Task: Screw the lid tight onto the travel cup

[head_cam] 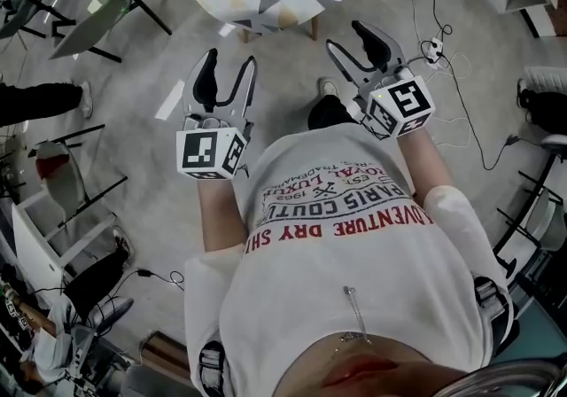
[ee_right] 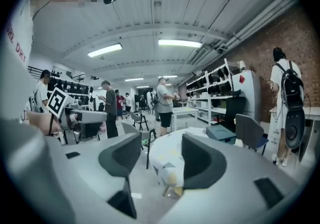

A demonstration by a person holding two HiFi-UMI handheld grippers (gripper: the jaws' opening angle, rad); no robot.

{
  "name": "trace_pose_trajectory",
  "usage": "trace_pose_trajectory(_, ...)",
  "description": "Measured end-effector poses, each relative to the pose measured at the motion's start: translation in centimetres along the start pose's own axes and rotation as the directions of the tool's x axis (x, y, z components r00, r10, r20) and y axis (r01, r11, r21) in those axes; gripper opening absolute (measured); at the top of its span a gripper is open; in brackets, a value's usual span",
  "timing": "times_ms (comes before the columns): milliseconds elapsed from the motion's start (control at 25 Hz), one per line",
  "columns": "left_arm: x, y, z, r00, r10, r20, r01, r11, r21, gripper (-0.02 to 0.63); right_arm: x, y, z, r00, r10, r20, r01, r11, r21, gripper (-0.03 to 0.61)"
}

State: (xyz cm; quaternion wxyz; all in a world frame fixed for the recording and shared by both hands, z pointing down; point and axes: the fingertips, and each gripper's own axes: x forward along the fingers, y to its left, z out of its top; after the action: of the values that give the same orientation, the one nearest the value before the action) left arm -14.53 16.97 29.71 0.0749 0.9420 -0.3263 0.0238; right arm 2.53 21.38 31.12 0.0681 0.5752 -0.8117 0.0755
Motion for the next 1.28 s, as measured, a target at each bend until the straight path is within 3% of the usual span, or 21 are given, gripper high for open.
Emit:
trace_pose_trajectory(280, 10.3, -1.0, 0.0, 0.994, 0.104, -0.041, -0.104, 0.995, -0.002, 0.259, 3.8, -10.3, 0.3, 0.991, 0.116, -0.06, -0.118, 0.992, -0.034, 0.224)
trace_pose_trajectory(480, 16.1, -1.1, -0.6, 0.983, 0.177, -0.044, -0.178, 0.984, -0.006, 0.264, 7.2, -15.0, -0.9, 0.964, 0.229, -0.137, -0.241, 0.967, -0.077, 0.224)
trace_pose_trajectory(680, 20.1, -0.3, -2.9, 0.969, 0.223, -0.103, -0.225, 0.974, -0.014, 0.269, 10.8, -17.6, -1.9, 0.929, 0.309, -0.202, -0.329, 0.942, -0.073, 0.224)
trace_pose_trajectory(1040, 26.9, 4.2, -8.4, 0.966, 0.158, -0.204, -0.161, 0.987, 0.004, 0.302, 18.2, -20.3, -4.9, 0.882, 0.309, -0.356, -0.364, 0.926, -0.097, 0.224)
trace_pose_trajectory(1280, 30.8, 8.3, -12.6, 0.963, 0.08, -0.259, -0.075, 0.997, 0.029, 0.338, 24.0, -21.9, -10.0, 0.818, 0.29, -0.496, -0.366, 0.929, -0.06, 0.224)
